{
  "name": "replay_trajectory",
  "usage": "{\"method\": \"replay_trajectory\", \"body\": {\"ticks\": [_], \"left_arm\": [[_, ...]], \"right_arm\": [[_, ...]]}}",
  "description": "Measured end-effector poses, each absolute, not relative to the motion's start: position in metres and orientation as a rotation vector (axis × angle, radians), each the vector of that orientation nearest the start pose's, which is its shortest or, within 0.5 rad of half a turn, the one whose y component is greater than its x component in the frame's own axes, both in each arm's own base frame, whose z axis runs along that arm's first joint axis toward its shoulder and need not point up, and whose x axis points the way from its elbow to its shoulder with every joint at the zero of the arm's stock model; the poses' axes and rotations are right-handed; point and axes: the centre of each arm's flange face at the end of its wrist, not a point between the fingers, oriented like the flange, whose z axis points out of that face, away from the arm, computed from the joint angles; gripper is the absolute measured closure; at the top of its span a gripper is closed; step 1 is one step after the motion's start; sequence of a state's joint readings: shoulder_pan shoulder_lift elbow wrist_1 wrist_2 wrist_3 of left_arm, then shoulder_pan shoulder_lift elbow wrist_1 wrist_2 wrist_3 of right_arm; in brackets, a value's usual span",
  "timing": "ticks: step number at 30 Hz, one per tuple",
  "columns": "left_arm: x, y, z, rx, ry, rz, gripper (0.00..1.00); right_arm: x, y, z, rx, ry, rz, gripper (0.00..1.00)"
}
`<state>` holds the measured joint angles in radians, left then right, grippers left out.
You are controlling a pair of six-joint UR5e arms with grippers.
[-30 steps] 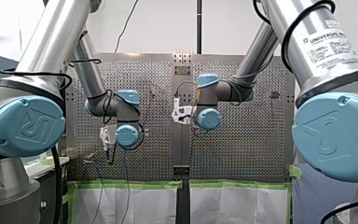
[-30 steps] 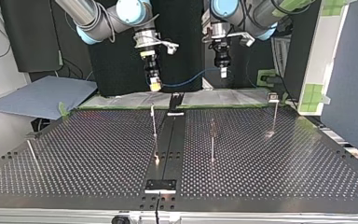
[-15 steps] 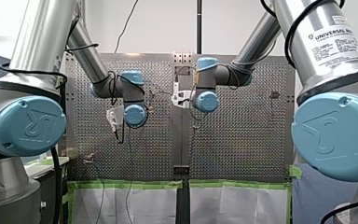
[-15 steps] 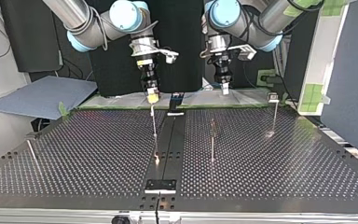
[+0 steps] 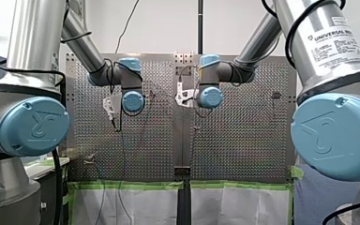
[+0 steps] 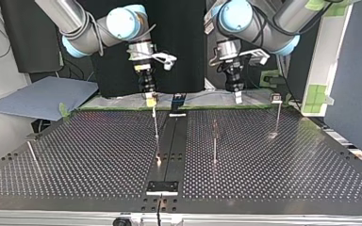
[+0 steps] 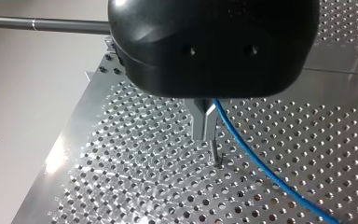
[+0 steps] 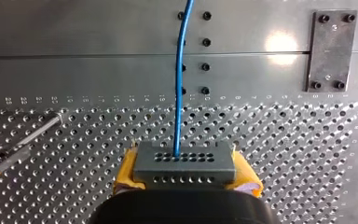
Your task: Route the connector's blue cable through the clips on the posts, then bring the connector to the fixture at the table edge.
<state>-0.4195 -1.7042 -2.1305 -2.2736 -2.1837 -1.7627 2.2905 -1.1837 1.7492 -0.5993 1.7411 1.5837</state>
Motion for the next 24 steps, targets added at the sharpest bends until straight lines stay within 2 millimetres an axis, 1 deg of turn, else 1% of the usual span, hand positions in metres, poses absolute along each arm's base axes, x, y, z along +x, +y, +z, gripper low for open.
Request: {"method": "replay_trajectory", "body": {"ticks": [4,5,12,16,21,22,24], "left_arm": [[0.389,-0.252,0.250,-0.341,1.391,-0.066,0.98],[0.390,-0.251,0.250,-0.338,1.393,-0.064,0.95],[0.399,-0.245,0.251,-0.297,1.402,-0.051,0.95],[0.404,-0.241,0.253,-0.277,1.405,-0.046,0.95],[0.415,-0.237,0.259,-0.249,1.403,-0.034,0.95],[0.416,-0.236,0.260,-0.244,1.402,-0.035,0.93],[0.421,-0.235,0.263,-0.236,1.398,-0.037,0.93]], "right_arm": [[0.478,-0.376,0.255,1.570,-0.892,1.645,1.00],[0.478,-0.378,0.256,1.571,-0.891,1.648,1.00],[0.481,-0.388,0.269,1.567,-0.873,1.679,1.00],[0.483,-0.392,0.274,1.566,-0.863,1.694,1.00],[0.485,-0.393,0.276,1.573,-0.853,1.705,1.00],[0.485,-0.393,0.276,1.575,-0.852,1.706,1.00],[0.485,-0.393,0.276,1.576,-0.852,1.706,1.00]]}}
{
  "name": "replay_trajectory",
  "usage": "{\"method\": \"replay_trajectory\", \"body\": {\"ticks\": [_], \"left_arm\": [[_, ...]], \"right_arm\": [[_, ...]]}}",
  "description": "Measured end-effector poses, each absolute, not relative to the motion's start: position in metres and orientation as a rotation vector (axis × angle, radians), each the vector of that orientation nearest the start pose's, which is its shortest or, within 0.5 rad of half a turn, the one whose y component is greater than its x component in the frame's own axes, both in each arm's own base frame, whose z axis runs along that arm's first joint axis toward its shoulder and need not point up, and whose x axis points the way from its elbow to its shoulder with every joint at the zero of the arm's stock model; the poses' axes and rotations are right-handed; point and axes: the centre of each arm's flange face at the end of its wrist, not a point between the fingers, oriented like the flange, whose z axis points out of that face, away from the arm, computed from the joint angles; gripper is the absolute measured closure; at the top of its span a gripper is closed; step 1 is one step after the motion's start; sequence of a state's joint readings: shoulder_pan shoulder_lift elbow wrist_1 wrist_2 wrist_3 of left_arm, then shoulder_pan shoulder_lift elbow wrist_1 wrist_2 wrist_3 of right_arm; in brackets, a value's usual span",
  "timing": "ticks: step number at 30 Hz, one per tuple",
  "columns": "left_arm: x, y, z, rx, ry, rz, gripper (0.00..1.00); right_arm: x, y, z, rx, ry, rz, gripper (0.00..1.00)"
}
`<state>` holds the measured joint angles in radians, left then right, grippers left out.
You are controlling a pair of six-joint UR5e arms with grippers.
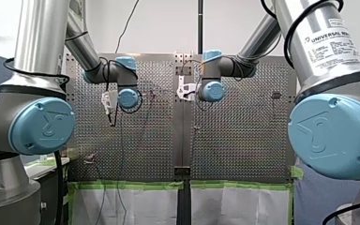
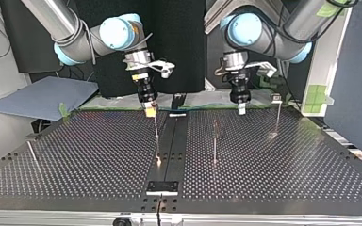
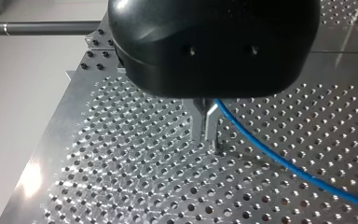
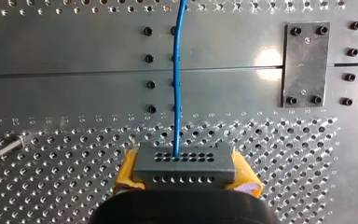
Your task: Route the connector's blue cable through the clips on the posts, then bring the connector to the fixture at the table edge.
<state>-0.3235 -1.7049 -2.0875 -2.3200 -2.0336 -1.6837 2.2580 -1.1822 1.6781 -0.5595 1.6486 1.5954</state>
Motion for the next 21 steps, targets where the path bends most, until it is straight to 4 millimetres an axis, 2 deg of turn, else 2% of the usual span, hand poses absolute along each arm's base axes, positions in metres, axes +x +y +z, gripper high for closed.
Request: {"method": "replay_trajectory", "body": {"ticks": [12,21], "left_arm": [[0.441,-0.232,0.274,-0.209,1.403,-0.048,0.93],[0.456,-0.230,0.265,-0.176,1.432,-0.061,0.93]], "right_arm": [[0.482,-0.400,0.277,1.567,-0.858,1.702,1.00],[0.478,-0.408,0.278,1.556,-0.872,1.697,1.00]]}}
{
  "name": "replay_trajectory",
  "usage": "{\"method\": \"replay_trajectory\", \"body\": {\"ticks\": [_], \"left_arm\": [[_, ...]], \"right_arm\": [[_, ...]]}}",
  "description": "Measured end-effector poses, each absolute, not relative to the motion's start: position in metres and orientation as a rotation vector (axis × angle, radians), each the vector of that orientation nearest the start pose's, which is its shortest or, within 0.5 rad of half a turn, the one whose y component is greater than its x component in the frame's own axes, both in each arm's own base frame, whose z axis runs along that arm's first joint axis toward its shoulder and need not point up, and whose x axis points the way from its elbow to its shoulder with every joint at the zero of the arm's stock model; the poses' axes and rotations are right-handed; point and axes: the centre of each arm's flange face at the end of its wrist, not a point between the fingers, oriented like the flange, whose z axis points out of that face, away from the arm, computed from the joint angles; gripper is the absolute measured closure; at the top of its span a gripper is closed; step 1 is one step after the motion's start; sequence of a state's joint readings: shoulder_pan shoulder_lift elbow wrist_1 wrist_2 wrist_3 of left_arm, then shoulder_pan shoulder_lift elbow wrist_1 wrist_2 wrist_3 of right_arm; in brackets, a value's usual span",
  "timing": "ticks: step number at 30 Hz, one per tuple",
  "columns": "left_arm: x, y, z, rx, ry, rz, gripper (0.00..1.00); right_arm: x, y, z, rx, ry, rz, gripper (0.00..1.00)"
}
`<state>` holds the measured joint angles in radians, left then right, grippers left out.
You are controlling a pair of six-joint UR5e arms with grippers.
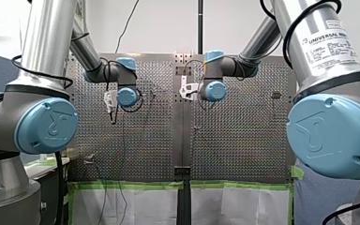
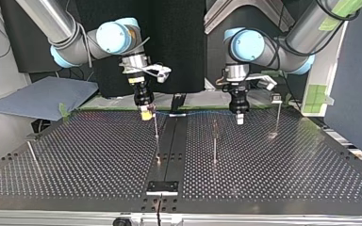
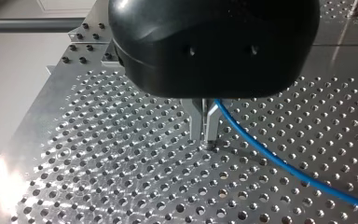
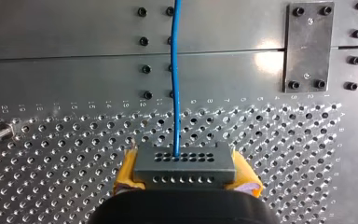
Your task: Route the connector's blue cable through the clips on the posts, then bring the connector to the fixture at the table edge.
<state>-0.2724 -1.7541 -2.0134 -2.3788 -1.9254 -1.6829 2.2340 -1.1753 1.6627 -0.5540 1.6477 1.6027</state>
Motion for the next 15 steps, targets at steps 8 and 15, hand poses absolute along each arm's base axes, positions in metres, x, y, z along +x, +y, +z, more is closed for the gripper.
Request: {"method": "replay_trajectory", "body": {"ticks": [8,15], "left_arm": [[0.463,-0.226,0.267,-0.165,1.427,-0.072,0.93],[0.472,-0.220,0.273,-0.159,1.419,-0.079,0.93]], "right_arm": [[0.476,-0.412,0.276,1.554,-0.880,1.692,1.00],[0.475,-0.413,0.275,1.554,-0.883,1.688,1.00]]}}
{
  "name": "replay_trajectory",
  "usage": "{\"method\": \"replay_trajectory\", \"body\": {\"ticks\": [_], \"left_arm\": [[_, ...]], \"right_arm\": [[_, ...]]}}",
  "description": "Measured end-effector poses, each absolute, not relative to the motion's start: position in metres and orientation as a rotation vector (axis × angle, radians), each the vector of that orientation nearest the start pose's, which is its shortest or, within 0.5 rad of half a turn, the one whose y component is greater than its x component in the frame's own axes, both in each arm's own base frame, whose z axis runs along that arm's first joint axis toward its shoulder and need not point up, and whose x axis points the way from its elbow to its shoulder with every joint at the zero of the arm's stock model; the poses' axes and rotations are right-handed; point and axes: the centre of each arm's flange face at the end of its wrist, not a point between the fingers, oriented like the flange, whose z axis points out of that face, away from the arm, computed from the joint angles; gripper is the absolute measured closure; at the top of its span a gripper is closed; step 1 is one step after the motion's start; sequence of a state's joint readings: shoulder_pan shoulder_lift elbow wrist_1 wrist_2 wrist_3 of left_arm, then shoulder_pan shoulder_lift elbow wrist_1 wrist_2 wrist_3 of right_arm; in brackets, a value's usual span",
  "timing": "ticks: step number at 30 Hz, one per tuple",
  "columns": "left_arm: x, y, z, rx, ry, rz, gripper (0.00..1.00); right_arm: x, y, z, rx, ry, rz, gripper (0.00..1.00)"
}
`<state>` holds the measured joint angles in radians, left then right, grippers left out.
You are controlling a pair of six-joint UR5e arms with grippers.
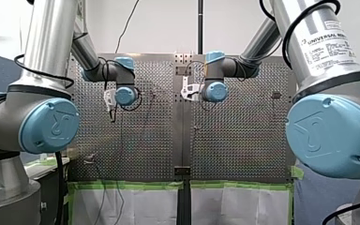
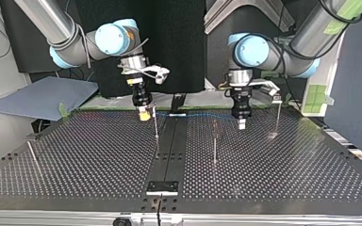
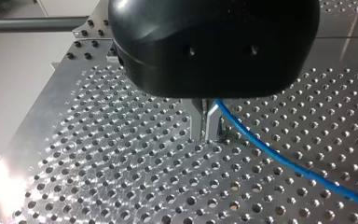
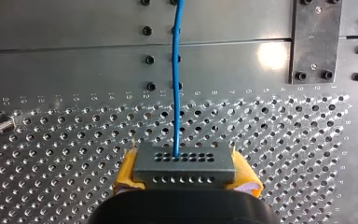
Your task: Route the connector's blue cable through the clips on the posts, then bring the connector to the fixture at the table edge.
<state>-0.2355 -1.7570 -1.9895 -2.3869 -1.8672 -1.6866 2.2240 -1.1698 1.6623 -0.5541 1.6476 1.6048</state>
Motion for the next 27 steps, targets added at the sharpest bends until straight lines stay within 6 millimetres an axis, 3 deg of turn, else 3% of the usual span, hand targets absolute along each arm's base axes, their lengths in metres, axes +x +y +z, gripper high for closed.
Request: {"method": "replay_trajectory", "body": {"ticks": [14,21,27], "left_arm": [[0.478,-0.214,0.272,-0.143,1.425,-0.095,0.93],[0.489,-0.215,0.260,-0.134,1.453,-0.096,0.93],[0.500,-0.213,0.267,-0.144,1.442,-0.099,0.93]], "right_arm": [[0.475,-0.414,0.272,1.556,-0.883,1.688,1.00],[0.473,-0.418,0.271,1.553,-0.885,1.684,1.00],[0.472,-0.422,0.271,1.549,-0.888,1.682,1.00]]}}
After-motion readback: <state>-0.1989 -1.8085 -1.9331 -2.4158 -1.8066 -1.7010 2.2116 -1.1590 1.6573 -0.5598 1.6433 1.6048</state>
